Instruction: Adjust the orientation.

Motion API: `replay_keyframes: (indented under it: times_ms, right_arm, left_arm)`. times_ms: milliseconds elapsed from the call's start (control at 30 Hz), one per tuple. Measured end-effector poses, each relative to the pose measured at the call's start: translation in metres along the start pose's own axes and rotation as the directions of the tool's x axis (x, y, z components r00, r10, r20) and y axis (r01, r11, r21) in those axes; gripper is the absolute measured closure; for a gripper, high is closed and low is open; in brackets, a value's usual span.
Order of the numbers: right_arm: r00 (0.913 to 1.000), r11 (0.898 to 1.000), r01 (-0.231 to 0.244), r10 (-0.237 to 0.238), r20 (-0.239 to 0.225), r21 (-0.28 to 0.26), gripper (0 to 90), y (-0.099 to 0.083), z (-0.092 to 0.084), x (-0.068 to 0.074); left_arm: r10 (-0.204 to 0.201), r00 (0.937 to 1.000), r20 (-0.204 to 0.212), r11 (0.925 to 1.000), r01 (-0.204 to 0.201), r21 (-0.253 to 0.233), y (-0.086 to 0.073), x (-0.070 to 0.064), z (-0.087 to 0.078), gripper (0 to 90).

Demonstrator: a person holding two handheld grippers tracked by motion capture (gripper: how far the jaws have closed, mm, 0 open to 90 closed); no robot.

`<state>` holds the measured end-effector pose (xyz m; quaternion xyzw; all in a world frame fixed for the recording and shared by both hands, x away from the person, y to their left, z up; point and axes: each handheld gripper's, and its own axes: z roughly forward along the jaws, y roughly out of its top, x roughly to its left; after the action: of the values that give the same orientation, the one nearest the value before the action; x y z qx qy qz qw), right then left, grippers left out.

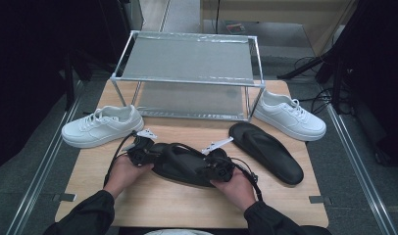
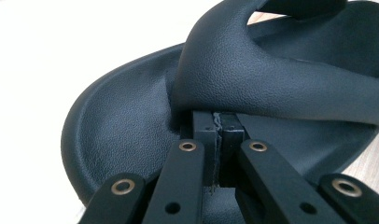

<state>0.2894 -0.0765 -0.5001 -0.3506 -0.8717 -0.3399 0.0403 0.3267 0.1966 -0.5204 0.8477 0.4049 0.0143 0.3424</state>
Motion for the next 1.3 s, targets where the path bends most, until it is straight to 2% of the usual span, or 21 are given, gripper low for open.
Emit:
replay_keyframes:
  times_ms: [33,100,200,433,633,700,733,800,900,967,1167,1300]
  right_arm:
    - [1.0000,1.000,-0.001,0.001,0.006,-0.006,90.0,0.000,0.000,0.001]
    - [0.9998,1.000,-0.016,0.016,-0.016,0.001,90.0,-0.001,0.000,0.003]
    - [0.9994,1.000,-0.009,0.009,-0.032,0.003,90.0,-0.002,0.002,0.011]
    - [0.9998,1.000,0.008,-0.008,-0.020,-0.021,90.0,-0.002,0.009,0.025]
    - [0.9993,0.999,-0.031,0.030,-0.023,-0.040,90.0,-0.001,0.013,0.027]
    - [0.9992,0.998,-0.030,0.028,-0.027,-0.050,90.0,0.000,0.015,0.028]
    - [0.9993,0.998,-0.028,0.027,-0.028,-0.054,90.0,0.001,0.017,0.029]
    - [0.9987,0.998,-0.038,0.036,-0.036,-0.056,90.0,0.003,0.019,0.028]
    - [0.9975,0.997,-0.056,0.053,-0.047,-0.059,90.0,0.006,0.022,0.027]
    - [0.9980,0.997,-0.050,0.047,-0.042,-0.064,90.0,0.007,0.024,0.029]
    - [0.9979,0.995,-0.052,0.048,-0.045,-0.087,90.0,0.010,0.029,0.031]
    - [0.9991,0.995,-0.029,0.026,-0.034,-0.100,90.0,0.010,0.032,0.034]
  left_arm:
    - [0.011,0.9999,-0.004,0.9999,-0.011,-0.001,0.003,0.001,0.001,90.0]
    - [0.009,1.0000,0.002,1.0000,-0.009,0.002,0.007,0.002,0.004,90.0]
    - [0.006,0.9999,0.010,1.0000,-0.006,0.001,0.011,0.004,0.007,90.0]
    - [0.012,0.9998,0.017,0.9999,-0.012,-0.004,0.027,0.008,0.017,90.0]
    - [0.011,0.9995,0.031,0.9999,-0.011,-0.012,0.036,0.011,0.025,90.0]
    - [0.002,0.9995,0.031,0.9999,-0.001,-0.017,0.039,0.011,0.028,90.0]
    - [-0.006,0.9996,0.026,0.9997,0.007,-0.024,0.040,0.010,0.030,90.0]
    - [0.004,1.0000,0.005,0.9996,-0.004,-0.028,0.042,0.009,0.031,90.0]
    - [-0.015,0.9999,0.003,0.9993,0.015,-0.036,0.044,0.010,0.033,90.0]
    - [-0.009,1.0000,0.002,0.9995,0.009,-0.031,0.045,0.010,0.034,90.0]
    - [-0.028,0.9995,-0.013,0.9988,0.027,-0.041,0.048,0.009,0.036,90.0]
    - [-0.032,0.9994,-0.010,0.9985,0.032,-0.044,0.050,0.008,0.038,90.0]
